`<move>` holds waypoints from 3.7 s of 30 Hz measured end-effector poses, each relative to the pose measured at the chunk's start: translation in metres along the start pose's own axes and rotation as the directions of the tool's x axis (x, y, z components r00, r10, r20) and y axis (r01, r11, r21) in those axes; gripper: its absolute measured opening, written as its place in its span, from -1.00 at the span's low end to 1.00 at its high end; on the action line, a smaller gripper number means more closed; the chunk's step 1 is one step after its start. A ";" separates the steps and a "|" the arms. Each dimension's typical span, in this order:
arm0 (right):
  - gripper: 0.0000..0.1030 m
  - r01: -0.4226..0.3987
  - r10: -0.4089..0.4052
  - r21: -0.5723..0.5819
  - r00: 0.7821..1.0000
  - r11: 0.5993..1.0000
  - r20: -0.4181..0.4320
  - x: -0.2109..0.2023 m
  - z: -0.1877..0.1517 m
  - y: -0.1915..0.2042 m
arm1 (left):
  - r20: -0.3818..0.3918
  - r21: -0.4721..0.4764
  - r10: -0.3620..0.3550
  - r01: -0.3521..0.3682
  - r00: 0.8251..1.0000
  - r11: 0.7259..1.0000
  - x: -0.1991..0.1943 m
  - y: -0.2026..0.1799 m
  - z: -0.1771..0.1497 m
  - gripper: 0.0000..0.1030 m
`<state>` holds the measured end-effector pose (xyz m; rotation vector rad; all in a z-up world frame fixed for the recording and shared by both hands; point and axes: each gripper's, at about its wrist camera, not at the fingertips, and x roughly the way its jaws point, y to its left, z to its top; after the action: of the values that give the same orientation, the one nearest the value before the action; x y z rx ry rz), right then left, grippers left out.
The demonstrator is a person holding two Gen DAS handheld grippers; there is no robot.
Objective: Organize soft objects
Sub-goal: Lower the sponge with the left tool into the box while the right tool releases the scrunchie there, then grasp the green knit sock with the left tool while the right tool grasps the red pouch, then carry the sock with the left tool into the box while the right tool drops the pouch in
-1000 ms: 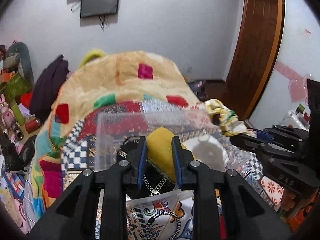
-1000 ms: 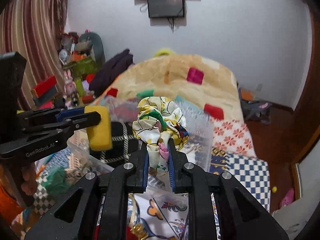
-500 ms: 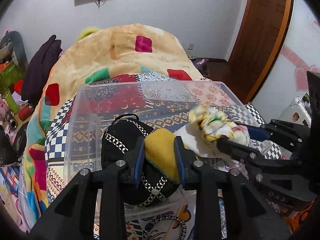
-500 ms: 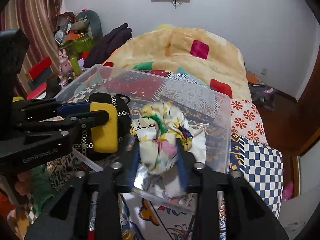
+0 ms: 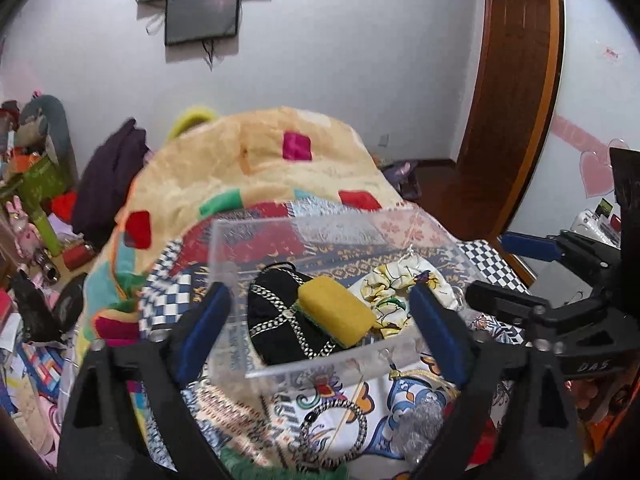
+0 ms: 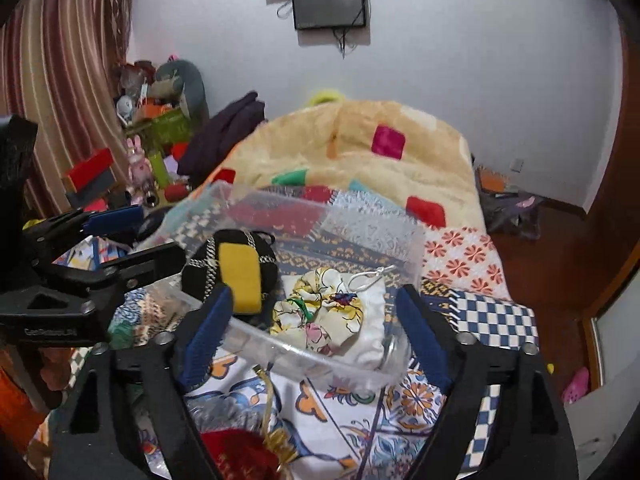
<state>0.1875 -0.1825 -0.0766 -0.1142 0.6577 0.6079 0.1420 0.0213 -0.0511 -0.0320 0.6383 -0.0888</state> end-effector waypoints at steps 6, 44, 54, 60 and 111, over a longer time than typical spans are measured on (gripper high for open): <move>0.67 -0.008 0.008 -0.032 1.000 0.999 0.011 -0.023 -0.016 0.012 | 0.030 0.032 0.027 -0.028 0.999 0.999 -0.031 -0.002 -0.021 0.97; -0.82 -0.161 0.171 0.067 0.961 0.985 -0.217 -0.004 -0.105 0.025 | -0.197 -0.086 0.036 -0.054 0.980 0.995 -0.021 0.031 -0.138 0.30; -0.84 -0.136 0.142 0.055 0.982 0.989 -0.126 -0.026 -0.091 0.021 | -0.155 -0.088 0.039 -0.053 0.987 0.995 -0.036 0.034 -0.134 -0.48; -0.84 -0.110 0.113 0.056 0.992 0.992 -0.062 -0.042 -0.077 0.013 | -0.083 -0.082 0.041 -0.048 0.996 0.995 -0.056 0.034 -0.116 -0.50; -0.25 0.010 -0.010 -0.008 0.997 1.000 -0.073 0.047 -0.002 0.005 | -0.077 -0.002 -0.001 0.001 0.997 1.000 0.046 0.017 -0.011 0.11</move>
<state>0.2129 -0.1562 -0.1064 -0.1476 0.7249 0.5991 0.1730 0.0342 -0.0885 -0.0311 0.7155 -0.0903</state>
